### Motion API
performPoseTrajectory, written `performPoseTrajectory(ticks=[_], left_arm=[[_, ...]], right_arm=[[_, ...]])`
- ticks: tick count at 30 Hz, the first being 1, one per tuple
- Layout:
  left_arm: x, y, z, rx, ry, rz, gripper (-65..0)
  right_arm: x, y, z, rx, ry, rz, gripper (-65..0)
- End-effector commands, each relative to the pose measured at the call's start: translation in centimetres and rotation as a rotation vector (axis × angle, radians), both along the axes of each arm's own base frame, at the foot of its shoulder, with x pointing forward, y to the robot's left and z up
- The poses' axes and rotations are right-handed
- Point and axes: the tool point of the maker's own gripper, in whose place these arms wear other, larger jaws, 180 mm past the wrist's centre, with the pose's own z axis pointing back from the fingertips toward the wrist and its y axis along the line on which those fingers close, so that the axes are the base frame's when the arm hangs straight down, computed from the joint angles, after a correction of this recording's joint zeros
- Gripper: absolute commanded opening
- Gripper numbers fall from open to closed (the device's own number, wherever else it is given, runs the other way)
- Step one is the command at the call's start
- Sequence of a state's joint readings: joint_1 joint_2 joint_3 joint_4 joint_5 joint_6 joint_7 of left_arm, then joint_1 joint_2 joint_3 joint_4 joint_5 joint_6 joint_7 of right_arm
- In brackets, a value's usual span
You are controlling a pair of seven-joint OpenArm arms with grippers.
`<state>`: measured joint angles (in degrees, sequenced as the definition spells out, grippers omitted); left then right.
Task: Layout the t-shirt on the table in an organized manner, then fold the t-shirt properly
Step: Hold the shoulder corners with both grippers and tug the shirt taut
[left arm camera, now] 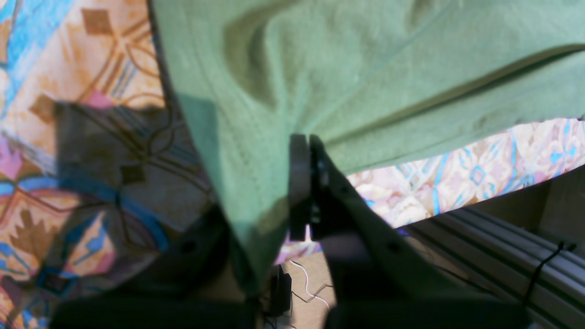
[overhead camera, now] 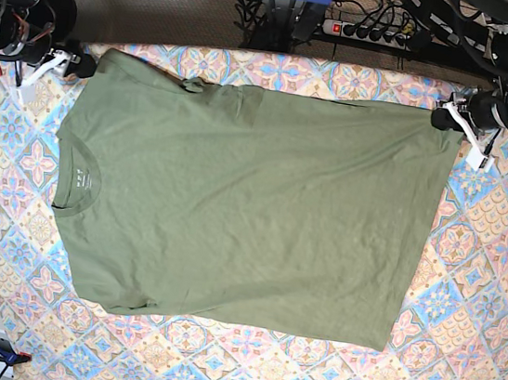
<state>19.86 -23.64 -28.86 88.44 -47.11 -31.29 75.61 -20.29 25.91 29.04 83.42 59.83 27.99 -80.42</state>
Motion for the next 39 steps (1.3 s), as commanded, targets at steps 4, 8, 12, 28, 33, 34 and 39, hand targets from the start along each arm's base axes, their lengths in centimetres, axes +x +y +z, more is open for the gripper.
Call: performPoseTrajectory(ticks=[4,8,12,28,33,34,39], left_arm=[[0.6,0.5,0.8,0.011,-0.027,0.0,-65.0],[0.7,0.5,0.8,0.009,-0.028,0.0,-65.0],[0.7,0.4,0.8,0.007,-0.028,0.0,-65.0],[0.3,0.6,0.7,0.013,-0.019,-0.007,-65.0],[-0.4,1.7,1.0,0.038,-0.003,-0.024,-65.0],[-0.7,1.9,1.1,0.042,0.003,-0.027,-65.0],[-1.1,3.3,2.1,0.056,0.008,-0.045,-65.0]], right_arm=[[0.5,0.7,0.3,0.015,-0.027,0.007,-30.6],[0.3,1.6,-0.1,0.041,-0.025,-0.002,-33.7],[0.2,2.2,-0.3,0.05,-0.02,0.007,-37.2],[0.1,2.9,-0.6,0.054,-0.02,0.056,-60.9],[-1.9,1.8,-0.5,0.021,-0.044,0.114,-61.5],[-2.0,1.4,-0.2,0.017,-0.054,0.104,-61.5],[-2.1,0.7,1.6,0.078,-0.138,0.043,-61.5]])
